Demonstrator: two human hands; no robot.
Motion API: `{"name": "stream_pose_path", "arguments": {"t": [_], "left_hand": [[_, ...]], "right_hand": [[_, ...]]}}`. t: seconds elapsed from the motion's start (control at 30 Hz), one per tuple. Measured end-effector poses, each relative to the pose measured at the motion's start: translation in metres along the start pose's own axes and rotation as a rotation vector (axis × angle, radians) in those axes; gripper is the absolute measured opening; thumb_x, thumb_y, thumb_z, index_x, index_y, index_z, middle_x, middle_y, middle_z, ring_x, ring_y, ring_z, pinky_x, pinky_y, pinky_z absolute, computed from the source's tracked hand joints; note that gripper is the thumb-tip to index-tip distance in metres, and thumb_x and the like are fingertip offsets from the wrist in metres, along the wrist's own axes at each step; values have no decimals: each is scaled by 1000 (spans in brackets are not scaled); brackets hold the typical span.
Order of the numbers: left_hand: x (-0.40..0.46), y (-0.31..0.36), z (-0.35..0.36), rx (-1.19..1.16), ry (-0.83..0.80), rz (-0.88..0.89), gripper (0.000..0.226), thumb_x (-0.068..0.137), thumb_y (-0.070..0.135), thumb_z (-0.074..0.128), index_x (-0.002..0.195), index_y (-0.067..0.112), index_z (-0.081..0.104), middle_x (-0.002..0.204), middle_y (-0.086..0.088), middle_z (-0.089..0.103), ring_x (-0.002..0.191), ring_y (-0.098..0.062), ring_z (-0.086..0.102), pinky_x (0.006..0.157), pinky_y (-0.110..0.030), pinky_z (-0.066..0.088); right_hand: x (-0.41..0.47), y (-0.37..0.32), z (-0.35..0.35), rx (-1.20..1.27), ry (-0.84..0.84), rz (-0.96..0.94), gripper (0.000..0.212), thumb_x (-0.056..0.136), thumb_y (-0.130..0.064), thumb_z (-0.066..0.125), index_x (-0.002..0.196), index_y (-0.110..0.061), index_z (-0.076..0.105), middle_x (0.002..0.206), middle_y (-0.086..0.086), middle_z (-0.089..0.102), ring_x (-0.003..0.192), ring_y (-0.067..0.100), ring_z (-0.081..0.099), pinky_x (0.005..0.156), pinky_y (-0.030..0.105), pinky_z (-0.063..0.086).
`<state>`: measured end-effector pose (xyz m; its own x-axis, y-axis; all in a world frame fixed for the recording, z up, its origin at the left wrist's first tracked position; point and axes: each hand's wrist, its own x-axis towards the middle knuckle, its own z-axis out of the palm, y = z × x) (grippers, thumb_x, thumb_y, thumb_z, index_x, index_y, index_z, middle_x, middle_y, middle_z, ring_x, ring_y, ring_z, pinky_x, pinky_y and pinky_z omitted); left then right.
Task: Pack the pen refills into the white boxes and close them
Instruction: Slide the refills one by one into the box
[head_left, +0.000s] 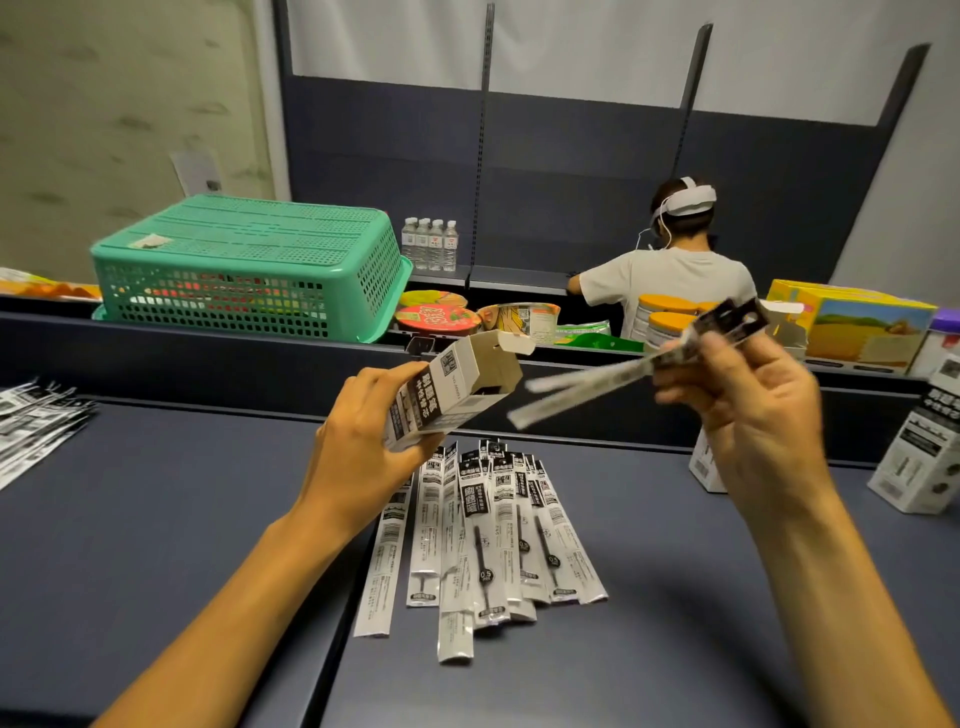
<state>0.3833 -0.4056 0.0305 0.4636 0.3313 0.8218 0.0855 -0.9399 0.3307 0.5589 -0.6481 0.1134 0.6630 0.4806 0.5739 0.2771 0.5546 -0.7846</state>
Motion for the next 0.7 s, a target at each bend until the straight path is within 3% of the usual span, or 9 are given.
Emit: {"name": "stream_pose_path", "arguments": {"t": [0.2, 0.53, 0.7], "left_hand": [[-1, 0, 0, 11, 0, -3, 69, 74, 23, 82, 133, 25, 47, 114, 0, 57, 102, -17, 53, 76, -35, 52], [0, -2, 1, 21, 36, -39, 67, 74, 21, 82, 132, 23, 48, 112, 1, 57, 101, -16, 52, 75, -30, 50], [0, -1, 1, 9, 23, -29, 67, 74, 22, 82, 133, 23, 48, 112, 2, 56, 102, -16, 52, 77, -29, 49]], "right_hand": [[-2, -16, 16, 31, 103, -197, 24, 93, -22, 53, 115, -14, 60, 97, -4, 75, 83, 15, 74, 69, 24, 58], [-10, -9, 17, 161, 32, -90, 20, 87, -19, 52, 99, -19, 68, 81, -2, 75, 71, 11, 73, 60, 23, 58], [-8, -4, 20, 112, 0, -61, 21, 88, -18, 51, 105, -11, 60, 80, -2, 75, 69, 12, 72, 61, 23, 58]]}}
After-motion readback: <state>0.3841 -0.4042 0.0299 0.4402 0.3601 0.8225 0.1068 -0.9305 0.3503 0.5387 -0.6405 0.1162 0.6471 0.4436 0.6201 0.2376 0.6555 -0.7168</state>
